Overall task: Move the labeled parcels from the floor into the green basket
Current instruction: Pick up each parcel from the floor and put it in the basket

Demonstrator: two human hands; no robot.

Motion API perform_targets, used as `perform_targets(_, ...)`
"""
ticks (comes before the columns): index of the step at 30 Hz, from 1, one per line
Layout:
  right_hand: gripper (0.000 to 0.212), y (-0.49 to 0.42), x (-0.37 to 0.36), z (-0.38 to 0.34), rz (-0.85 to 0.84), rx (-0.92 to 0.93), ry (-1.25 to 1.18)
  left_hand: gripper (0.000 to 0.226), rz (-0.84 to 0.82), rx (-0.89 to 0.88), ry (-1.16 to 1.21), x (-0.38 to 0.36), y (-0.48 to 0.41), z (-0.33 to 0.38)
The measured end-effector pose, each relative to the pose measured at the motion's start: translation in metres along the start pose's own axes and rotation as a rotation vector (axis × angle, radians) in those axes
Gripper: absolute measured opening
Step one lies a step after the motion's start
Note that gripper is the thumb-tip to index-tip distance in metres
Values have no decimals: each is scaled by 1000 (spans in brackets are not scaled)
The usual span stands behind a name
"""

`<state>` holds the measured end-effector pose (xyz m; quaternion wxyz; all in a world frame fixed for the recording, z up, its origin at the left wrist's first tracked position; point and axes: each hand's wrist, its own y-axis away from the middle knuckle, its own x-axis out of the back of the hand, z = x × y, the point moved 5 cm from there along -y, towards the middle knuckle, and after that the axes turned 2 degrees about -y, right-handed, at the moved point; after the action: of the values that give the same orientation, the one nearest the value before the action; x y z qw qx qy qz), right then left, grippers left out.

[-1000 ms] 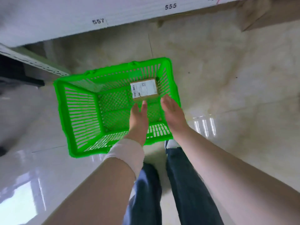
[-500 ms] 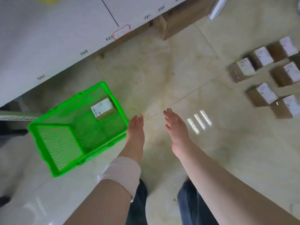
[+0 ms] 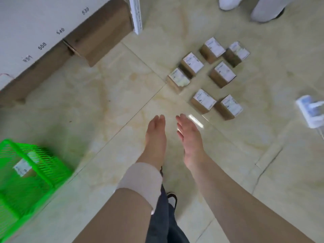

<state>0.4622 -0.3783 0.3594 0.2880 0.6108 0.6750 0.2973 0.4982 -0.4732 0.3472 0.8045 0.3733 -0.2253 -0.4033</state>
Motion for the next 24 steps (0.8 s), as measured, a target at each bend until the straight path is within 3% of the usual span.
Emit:
perform_targets(13, 43, -62, 211, -124, 233, -40, -73, 55, -235, 36, -295, -225, -2, 36)
perform_targets(18, 47, -79, 295, -147, 208, -96, -77, 53, -170, 68, -289, -303, 12, 40)
perform_targets(24, 39, -138, 385, -192, 118, -11, 64, 48, -95, 76, -149, -396, -4, 28)
